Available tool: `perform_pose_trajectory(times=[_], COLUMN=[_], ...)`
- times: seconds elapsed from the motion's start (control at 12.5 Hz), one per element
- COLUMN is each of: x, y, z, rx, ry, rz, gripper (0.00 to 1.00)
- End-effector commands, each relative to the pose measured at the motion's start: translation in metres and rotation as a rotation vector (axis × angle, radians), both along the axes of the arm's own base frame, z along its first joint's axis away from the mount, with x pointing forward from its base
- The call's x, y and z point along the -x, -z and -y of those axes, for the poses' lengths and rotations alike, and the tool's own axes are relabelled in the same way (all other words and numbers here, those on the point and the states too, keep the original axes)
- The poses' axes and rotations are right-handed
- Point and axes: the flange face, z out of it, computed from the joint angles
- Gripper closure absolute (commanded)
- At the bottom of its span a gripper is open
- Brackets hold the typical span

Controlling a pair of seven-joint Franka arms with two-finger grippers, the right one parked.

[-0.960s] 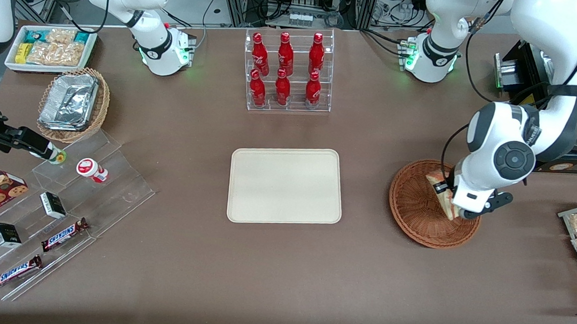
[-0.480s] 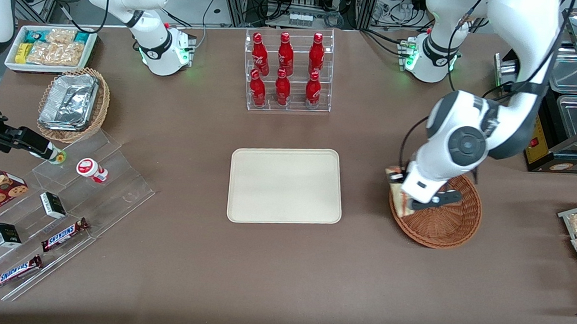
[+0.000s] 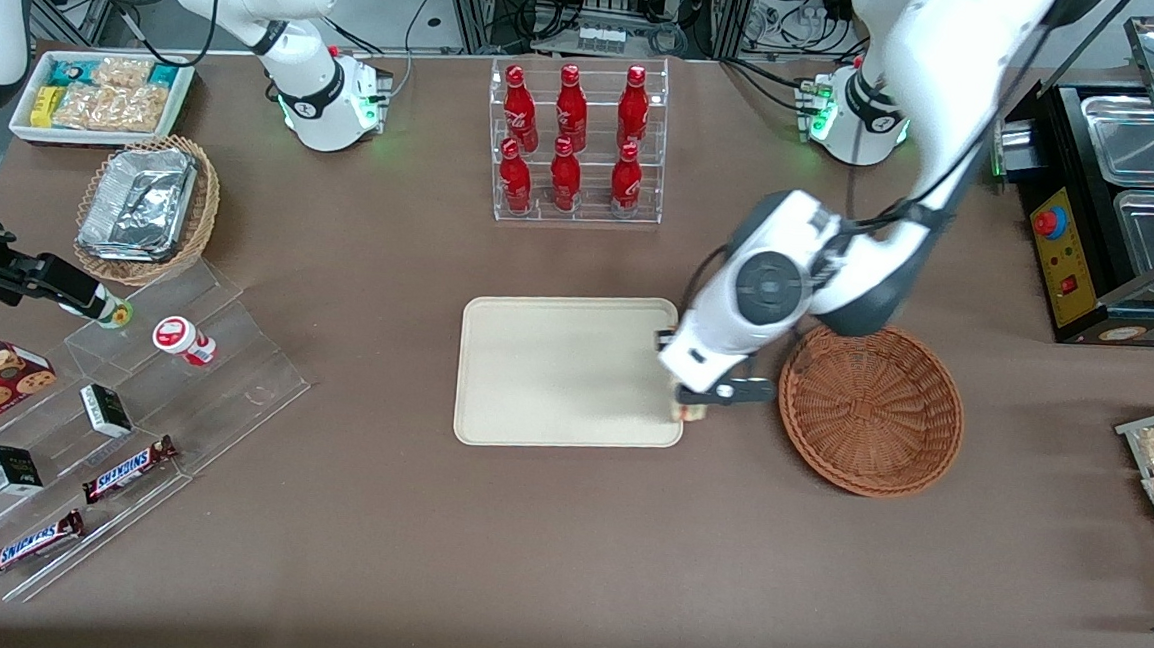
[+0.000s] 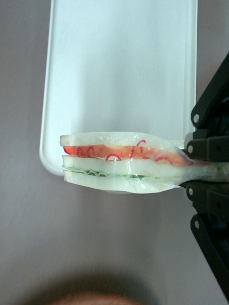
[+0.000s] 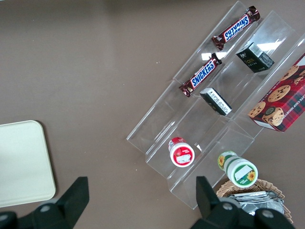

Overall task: Place sandwich from basket to tray
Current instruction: 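Lift the sandwich and carry it over the cream tray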

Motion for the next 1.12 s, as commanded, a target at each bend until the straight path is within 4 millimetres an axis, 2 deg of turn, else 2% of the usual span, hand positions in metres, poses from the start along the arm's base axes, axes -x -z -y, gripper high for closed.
perform_pose_trajectory(times=[0.0,0.24,0.32,0.56,0.72,1.04], x=[0.0,0.017,0.023,0.031,0.034,0.042], y=[0.018,0.034,0.036,0.059,0.069,0.074], z=[0.052,0.099,0.111,0.145,0.152,0.157], rx=[-0.028,-0.025,-0.006,0.015,-0.009,-0.013], ry=[-0.035,-0.05,-0.05,-0.067,-0.084,-0.076], rz=[0.032,0.061,0.076,0.113,0.13,0.119], gripper=[1.0,1.0,1.0,1.0,1.0,1.0])
